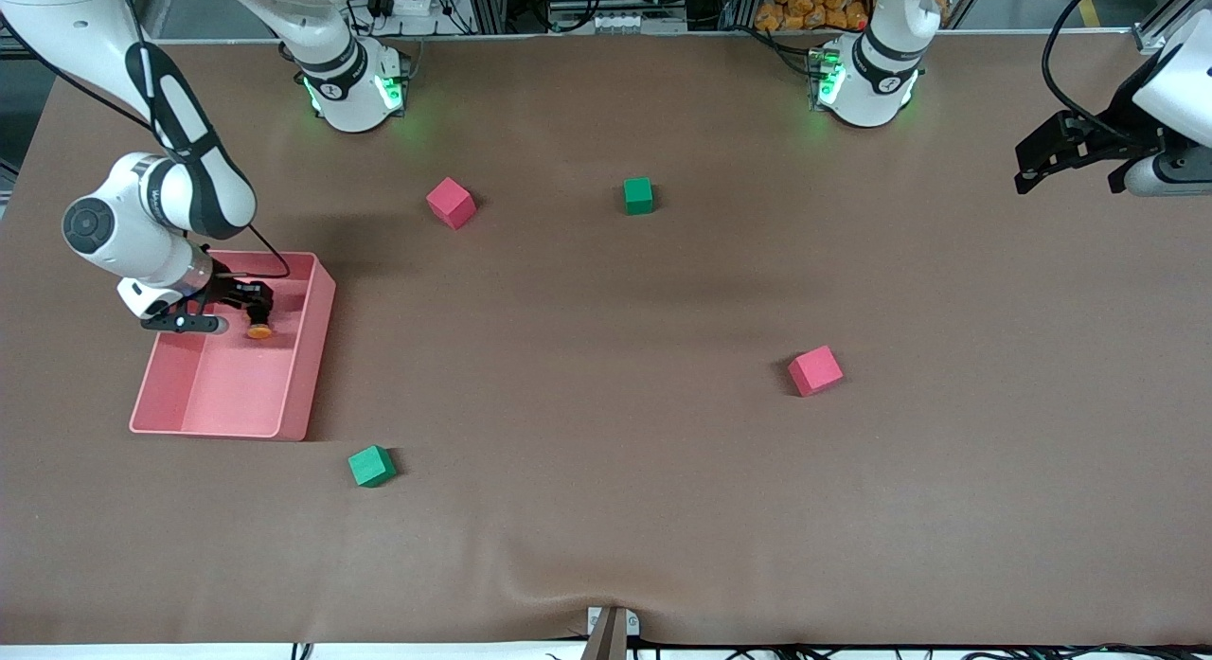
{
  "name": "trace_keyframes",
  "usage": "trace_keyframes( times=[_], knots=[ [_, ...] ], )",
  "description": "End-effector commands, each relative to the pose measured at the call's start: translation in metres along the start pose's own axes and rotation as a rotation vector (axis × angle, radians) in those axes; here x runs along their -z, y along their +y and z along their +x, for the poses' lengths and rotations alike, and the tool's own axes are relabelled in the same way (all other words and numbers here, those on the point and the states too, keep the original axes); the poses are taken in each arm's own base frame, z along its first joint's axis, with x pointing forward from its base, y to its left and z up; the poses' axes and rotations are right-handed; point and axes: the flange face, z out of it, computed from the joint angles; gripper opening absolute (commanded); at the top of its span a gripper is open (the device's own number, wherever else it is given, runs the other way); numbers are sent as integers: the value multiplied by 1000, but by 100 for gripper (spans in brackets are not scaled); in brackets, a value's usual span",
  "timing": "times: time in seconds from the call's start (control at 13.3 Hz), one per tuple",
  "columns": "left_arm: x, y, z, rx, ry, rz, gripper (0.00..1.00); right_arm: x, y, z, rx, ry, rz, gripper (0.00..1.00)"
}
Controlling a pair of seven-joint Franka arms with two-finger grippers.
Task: Place and upright button with both arms
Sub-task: 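Grasp the yellow button with the right gripper and lift it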
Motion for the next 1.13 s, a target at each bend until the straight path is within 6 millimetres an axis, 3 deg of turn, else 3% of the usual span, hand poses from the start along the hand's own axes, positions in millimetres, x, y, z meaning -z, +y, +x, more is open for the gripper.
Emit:
trace_keyframes(
  times=[0.0,0.45,0.53,0.68,0.83,1.05],
  knots=[
    [3,1,-1,-18,-1,-3,100,0,2,-4,21,2,3,33],
    [2,-1,-1,-17,-2,-3,100,-4,-6,-5,32,-12,7,34],
    [2,-1,-1,-15,-2,-3,100,-4,-7,-5,35,-12,6,29],
    [2,-1,-1,-15,-2,-3,100,-3,-8,-4,38,-11,6,2],
    [3,-1,-1,-15,-1,-3,100,7,-7,-2,39,9,2,0],
    [4,-1,-1,-15,2,-3,100,44,-16,7,63,73,-14,0]
  ],
)
